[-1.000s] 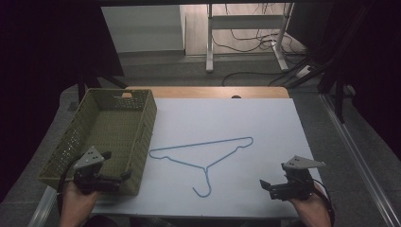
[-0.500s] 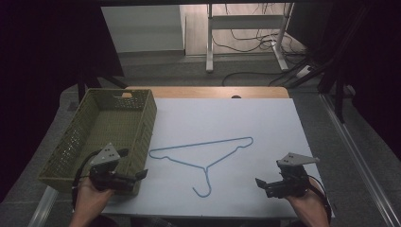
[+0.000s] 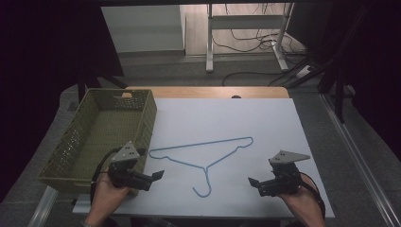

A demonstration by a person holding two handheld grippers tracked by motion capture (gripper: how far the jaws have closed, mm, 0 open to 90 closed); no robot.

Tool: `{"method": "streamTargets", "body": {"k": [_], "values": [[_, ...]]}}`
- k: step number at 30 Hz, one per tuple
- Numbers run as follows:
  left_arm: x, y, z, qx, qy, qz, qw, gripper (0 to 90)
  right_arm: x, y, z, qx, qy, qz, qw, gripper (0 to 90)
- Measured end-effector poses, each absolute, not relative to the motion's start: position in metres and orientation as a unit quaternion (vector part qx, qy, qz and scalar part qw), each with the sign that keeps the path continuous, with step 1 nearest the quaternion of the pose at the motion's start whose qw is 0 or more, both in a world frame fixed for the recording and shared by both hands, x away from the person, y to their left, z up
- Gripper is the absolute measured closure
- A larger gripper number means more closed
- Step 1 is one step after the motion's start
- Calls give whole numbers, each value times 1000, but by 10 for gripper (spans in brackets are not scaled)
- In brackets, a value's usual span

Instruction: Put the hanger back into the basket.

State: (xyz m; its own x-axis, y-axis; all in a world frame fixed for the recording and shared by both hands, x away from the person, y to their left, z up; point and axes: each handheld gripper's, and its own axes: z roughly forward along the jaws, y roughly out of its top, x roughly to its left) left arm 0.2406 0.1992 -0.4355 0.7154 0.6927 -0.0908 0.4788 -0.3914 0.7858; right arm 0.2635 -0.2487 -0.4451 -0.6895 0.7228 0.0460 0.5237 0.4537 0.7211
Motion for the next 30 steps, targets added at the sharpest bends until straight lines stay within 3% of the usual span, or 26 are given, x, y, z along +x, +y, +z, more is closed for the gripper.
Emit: {"method": "streamTargets", "body": {"k": [20, 30], "values": [[271, 148, -449, 839, 331, 103, 420, 6, 268, -210, -446, 328, 864, 370, 93, 0], [291, 134, -462, 837, 343, 100, 414, 3, 271, -185, -449, 297, 876, 374, 72, 148]]}}
